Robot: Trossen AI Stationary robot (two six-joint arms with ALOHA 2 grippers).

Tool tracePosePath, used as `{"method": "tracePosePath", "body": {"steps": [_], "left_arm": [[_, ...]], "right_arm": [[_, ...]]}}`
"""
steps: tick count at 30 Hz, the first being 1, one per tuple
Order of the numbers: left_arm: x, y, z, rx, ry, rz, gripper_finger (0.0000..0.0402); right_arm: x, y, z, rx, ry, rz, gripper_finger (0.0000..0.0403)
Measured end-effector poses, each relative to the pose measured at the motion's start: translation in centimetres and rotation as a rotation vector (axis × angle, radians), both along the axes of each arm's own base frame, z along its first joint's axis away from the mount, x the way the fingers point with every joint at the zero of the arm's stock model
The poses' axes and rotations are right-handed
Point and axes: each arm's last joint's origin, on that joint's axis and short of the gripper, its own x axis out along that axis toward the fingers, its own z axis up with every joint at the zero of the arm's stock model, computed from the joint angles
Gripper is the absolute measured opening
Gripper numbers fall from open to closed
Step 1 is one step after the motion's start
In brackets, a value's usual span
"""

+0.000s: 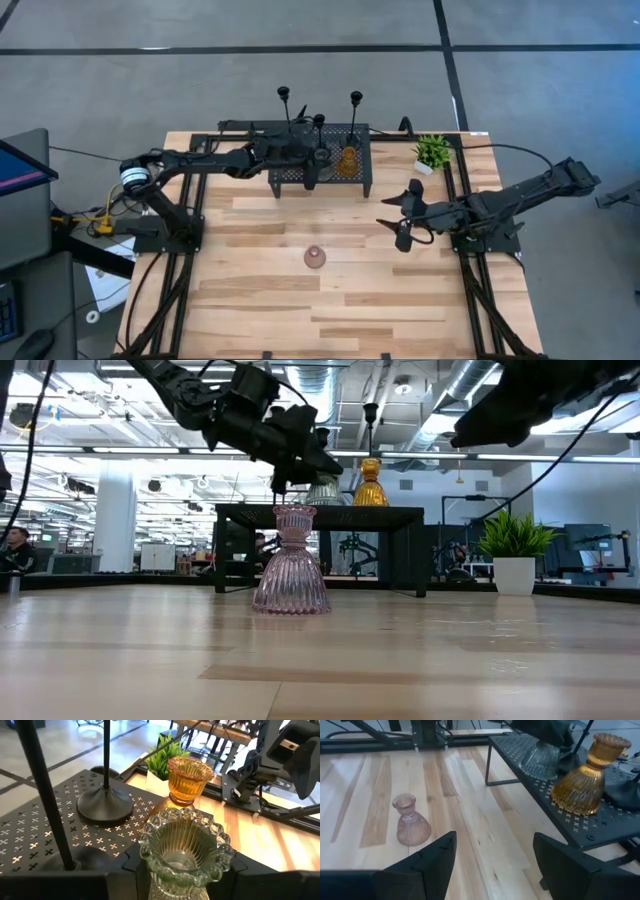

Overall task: Pick & Place candle stick holders
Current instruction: Put the green glass candle holder on the shelf

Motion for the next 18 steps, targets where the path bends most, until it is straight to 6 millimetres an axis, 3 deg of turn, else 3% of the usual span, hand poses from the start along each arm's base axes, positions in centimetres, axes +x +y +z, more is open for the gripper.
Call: {"method": "tracePosePath", "body": {"steps": [18], "left_arm": [[-0.9, -0.2, 0.3, -0.020, 0.071, 0.050, 0.0136]], "right_arm": [[-0.1, 0.0, -0.5, -0.004, 0.007, -0.003, 0.0255]]}}
